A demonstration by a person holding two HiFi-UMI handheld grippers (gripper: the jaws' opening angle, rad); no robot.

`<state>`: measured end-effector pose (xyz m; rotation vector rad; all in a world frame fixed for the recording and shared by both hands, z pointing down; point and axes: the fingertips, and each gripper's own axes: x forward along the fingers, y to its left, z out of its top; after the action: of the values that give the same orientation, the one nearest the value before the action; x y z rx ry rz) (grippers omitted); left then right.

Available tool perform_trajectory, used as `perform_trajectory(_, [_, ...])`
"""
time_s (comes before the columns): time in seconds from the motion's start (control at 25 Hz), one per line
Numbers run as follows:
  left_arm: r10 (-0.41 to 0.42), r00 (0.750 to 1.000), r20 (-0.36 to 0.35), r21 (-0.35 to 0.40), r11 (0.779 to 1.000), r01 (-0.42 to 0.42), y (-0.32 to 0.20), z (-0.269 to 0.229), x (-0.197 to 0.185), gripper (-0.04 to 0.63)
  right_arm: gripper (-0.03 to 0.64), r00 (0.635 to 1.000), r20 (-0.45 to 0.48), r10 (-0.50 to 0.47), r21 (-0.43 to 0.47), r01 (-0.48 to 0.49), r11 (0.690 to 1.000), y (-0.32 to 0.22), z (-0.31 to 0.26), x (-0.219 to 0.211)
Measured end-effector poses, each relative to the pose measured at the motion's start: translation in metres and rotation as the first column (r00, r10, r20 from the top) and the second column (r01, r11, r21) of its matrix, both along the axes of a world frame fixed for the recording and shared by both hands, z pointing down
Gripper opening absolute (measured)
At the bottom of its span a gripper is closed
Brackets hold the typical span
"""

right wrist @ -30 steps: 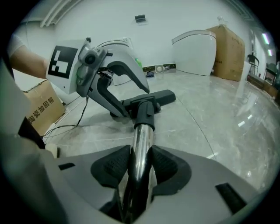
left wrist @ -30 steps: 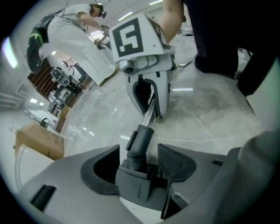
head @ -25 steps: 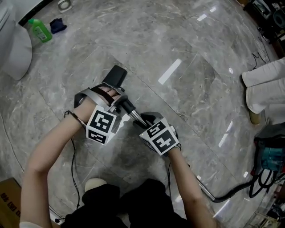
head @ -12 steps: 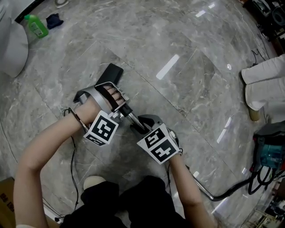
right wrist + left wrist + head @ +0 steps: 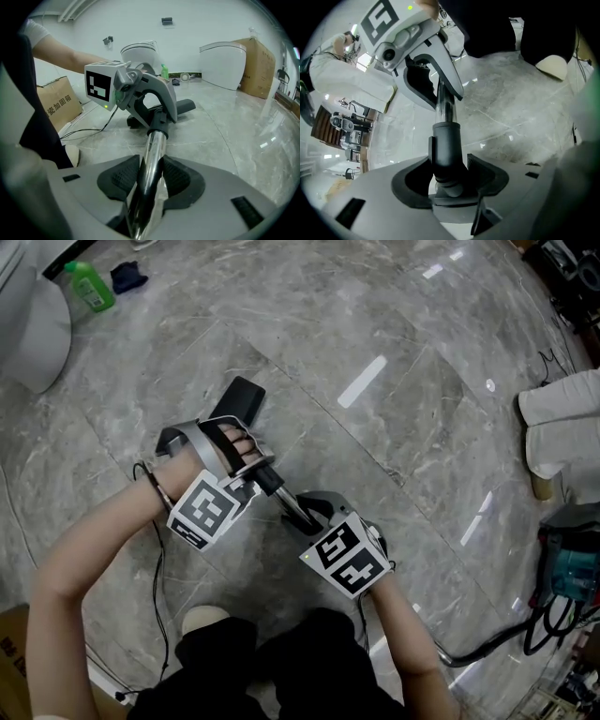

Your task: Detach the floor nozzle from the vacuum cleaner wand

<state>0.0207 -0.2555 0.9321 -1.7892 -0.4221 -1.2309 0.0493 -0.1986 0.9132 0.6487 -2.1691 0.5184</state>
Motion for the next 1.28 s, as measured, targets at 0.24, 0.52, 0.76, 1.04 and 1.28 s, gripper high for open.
perform_trajectory(0.24, [0.013, 0.998, -0.055, -0.056, 0.998, -0.016, 0.01, -0.009, -0.007, 0.23, 0.161, 0.998, 0.04, -0.04, -0.015, 0.041, 0.999, 0.012, -0.008, -0.004])
perform_trajectory(0.52, [0.03, 0.996, -0.085, -0.125, 0.991, -0.04, 0.021, -0.017, -0.016, 0.219, 0.163, 0.994, 0.064, -0.089, -0.028, 0.091, 0.995, 0.025, -0.016, -0.012])
perform_trajectory(0.76, [-0.073, 0.956, 0.283, 0.181, 0.983, 0.021, -0.072, -0.006, -0.175, 0.204, 0.175, 0.974, -0.203, -0.1, -0.15, 0.07, 0.986, 0.063, 0.015, 0.073])
perform_trajectory(1.04, [-0.297, 0.916, 0.269, 0.137, 0.953, 0.269, -0.063, -0.015, -0.233, 0.198, 0.173, 0.975, -0.222, 0.032, -0.085, -0.052, 0.995, 0.033, 0.004, 0.107])
perform_trajectory(1.28, [-0.212, 0.942, 0.261, 0.155, 0.972, 0.176, -0.006, -0.006, -0.199, 0.199, 0.179, 0.974, -0.226, 0.015, -0.023, -0.021, 1.0, -0.007, 0.001, 0.083])
